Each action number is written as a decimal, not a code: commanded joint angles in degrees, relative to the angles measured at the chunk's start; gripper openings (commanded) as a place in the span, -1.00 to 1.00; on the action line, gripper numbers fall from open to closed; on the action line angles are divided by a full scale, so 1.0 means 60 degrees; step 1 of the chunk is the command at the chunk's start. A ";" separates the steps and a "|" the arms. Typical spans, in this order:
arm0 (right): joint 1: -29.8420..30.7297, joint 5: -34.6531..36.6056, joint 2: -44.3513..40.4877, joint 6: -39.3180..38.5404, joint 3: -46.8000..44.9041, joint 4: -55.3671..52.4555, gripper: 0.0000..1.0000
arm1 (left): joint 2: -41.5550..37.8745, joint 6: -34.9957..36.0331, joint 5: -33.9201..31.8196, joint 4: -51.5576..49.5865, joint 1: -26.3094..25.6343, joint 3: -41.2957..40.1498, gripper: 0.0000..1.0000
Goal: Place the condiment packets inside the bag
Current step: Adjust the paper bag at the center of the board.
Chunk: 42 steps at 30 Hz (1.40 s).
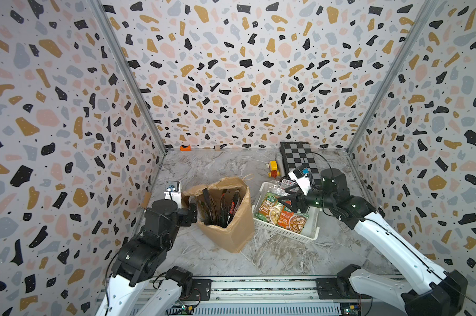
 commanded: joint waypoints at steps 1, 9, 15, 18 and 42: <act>0.0816 0.0227 0.0784 -0.2225 0.1652 -0.0207 0.41 | -0.0183 -0.0256 -0.0177 -0.0120 0.0068 -0.0200 0.74; 0.2480 -0.0357 0.4532 -0.6365 0.6510 -0.3891 0.54 | -0.0309 -0.0510 0.0230 0.0324 0.0069 -0.0652 0.69; 0.2661 -0.0904 0.7476 -0.7271 1.0018 -0.5695 0.52 | -0.0377 -0.0568 0.0509 0.0482 0.0067 -0.0777 0.61; 0.2739 -0.0907 0.8795 -0.7199 1.1947 -0.6530 0.44 | -0.0492 -0.0602 0.0766 0.0636 0.0068 -0.0969 0.54; 0.2958 0.0307 1.0660 -0.6689 1.3342 -0.5128 0.21 | -0.1383 -0.0345 0.0949 0.0693 0.0072 -0.1539 -1.00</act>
